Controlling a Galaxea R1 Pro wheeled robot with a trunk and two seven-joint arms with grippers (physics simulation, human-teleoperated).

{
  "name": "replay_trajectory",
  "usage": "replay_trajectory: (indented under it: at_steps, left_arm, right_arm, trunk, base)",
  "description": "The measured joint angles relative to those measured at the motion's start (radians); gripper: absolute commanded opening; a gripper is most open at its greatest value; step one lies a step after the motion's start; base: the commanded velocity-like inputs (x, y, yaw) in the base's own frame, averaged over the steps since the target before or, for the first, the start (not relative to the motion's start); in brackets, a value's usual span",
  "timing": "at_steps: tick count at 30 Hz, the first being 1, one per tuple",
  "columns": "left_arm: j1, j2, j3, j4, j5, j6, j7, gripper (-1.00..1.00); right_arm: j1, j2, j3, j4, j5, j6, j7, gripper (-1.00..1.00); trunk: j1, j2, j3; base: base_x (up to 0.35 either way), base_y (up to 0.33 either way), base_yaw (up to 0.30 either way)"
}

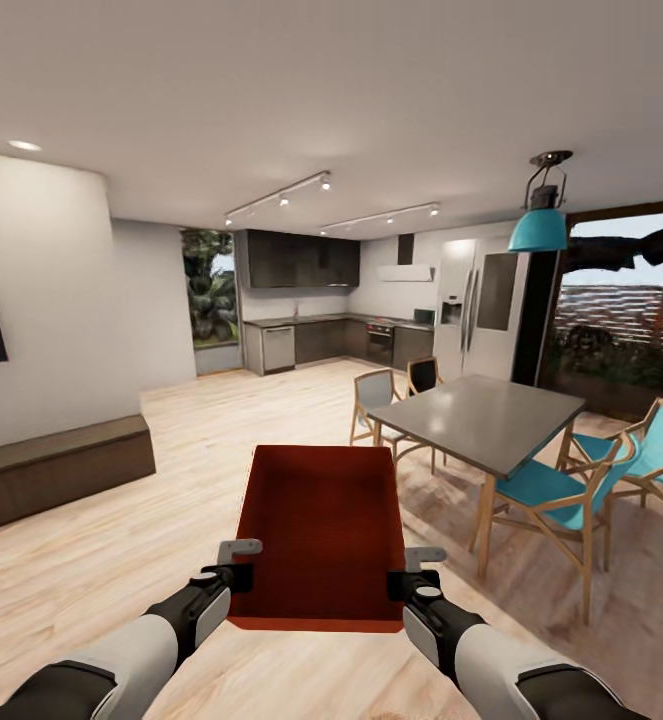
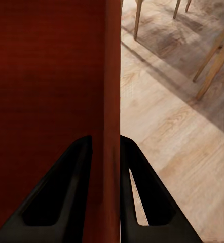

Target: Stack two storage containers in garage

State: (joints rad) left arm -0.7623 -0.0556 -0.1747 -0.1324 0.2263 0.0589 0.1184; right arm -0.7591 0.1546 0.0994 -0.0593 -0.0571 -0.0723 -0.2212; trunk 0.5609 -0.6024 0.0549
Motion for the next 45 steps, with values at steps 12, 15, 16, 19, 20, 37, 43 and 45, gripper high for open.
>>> replay_trajectory:
  at_steps: [12,15,16,19,20,37,43,45]
  left_arm:
    - [0.0,0.001,0.0,0.0,0.0,0.0,-0.001,-1.0]
    - [0.0,0.001,-0.001,-0.001,0.0,0.001,-0.001,-1.0]
    - [0.0,0.001,-0.001,-0.001,0.0,0.001,-0.001,-1.0]
    - [0.0,0.001,-0.001,-0.001,0.0,0.001,-0.001,-1.0]
    - [0.0,0.001,-0.001,-0.001,0.0,0.001,0.0,-1.0]
    - [0.0,0.0,-0.001,-0.001,0.0,0.0,0.001,-1.0]
    - [0.0,0.0,-0.001,-0.001,0.0,0.001,0.001,-1.0]
    - [0.0,-0.001,-0.001,-0.003,0.0,0.002,0.003,-1.0]
  right_arm:
    - [0.0,0.0,0.0,0.0,0.0,0.0,-0.001,-1.0]
    - [0.0,0.0,0.0,0.0,0.0,0.0,-0.001,-1.0]
    - [0.0,0.001,0.0,0.0,0.0,0.0,0.0,-1.0]
    - [0.0,0.001,0.0,0.0,0.0,0.0,0.0,-1.0]
    - [0.0,0.0,0.0,0.0,0.0,0.0,0.0,-1.0]
    - [0.0,0.0,-0.001,0.0,0.0,0.0,0.0,-1.0]
    - [0.0,0.0,-0.001,0.0,0.0,0.0,0.0,-1.0]
    - [0.0,-0.001,-0.002,0.0,0.0,0.0,0.002,-1.0]
  trunk:
    - [0.0,0.0,0.0]
    - [0.0,0.0,0.0]
    - [0.0,0.0,0.0]
    - [0.0,0.0,0.0]
    - [0.0,0.0,0.0]
    - [0.0,0.0,0.0]
    - [0.0,0.0,0.0]
    - [0.0,0.0,0.0]
  base:
    - [0.0,0.0,-0.289]
    - [0.0,0.0,-0.289]
    - [0.0,0.0,-0.289]
    - [0.0,0.0,-0.289]
    - [0.0,0.0,-0.289]
    - [0.0,0.0,-0.289]
    - [0.0,0.0,-0.289]
    - [0.0,0.0,-0.289]
